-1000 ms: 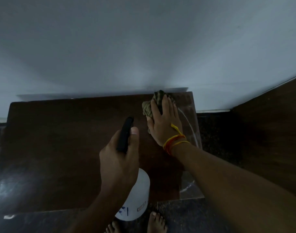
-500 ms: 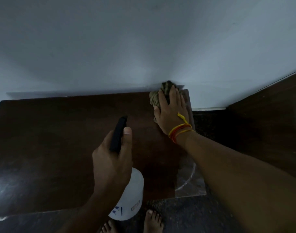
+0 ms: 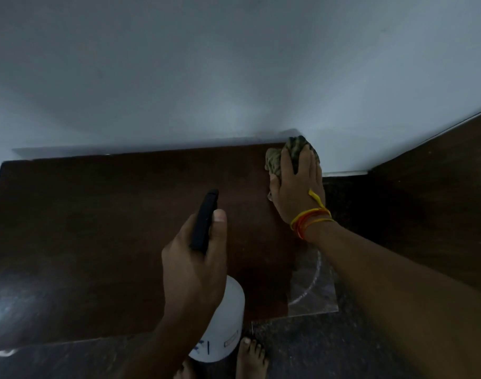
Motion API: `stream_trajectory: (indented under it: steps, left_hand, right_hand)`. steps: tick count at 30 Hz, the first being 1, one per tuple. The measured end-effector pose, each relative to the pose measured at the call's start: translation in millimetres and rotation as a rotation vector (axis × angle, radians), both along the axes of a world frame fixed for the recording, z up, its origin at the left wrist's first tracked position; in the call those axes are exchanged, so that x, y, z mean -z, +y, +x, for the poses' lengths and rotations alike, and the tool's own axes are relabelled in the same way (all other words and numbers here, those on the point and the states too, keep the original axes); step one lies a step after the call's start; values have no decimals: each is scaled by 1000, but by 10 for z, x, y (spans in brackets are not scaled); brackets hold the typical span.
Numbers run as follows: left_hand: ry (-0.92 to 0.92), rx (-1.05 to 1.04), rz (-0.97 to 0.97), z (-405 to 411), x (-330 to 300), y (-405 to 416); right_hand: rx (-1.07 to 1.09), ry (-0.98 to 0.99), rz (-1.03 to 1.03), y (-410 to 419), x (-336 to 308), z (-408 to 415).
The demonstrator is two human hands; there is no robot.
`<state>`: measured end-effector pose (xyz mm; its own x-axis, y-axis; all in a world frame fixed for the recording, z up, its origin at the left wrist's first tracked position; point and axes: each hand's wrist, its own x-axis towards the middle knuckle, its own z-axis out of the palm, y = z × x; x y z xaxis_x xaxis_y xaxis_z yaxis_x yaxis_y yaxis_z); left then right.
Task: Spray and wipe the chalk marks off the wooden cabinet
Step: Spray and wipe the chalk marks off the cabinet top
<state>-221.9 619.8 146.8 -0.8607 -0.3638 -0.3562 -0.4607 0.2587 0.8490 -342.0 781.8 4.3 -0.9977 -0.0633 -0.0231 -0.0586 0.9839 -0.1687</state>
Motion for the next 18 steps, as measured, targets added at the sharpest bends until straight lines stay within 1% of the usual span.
stream_trajectory:
  steps: [7,10,14,18]
  left_hand:
    - [16,28,-13,-3,51,45]
    - [28,31,-25,6,34,54]
    - [18,19,-9,3,-5,82]
    - [23,17,-14,35,29,118]
  right_hand:
    - [0,-52,-37,46,13,-250]
    - [-28,-40,-38,111,10,-115]
    - [-38,-47,-3,195,17,272]
    - [-42,-41,-18,184,13,158]
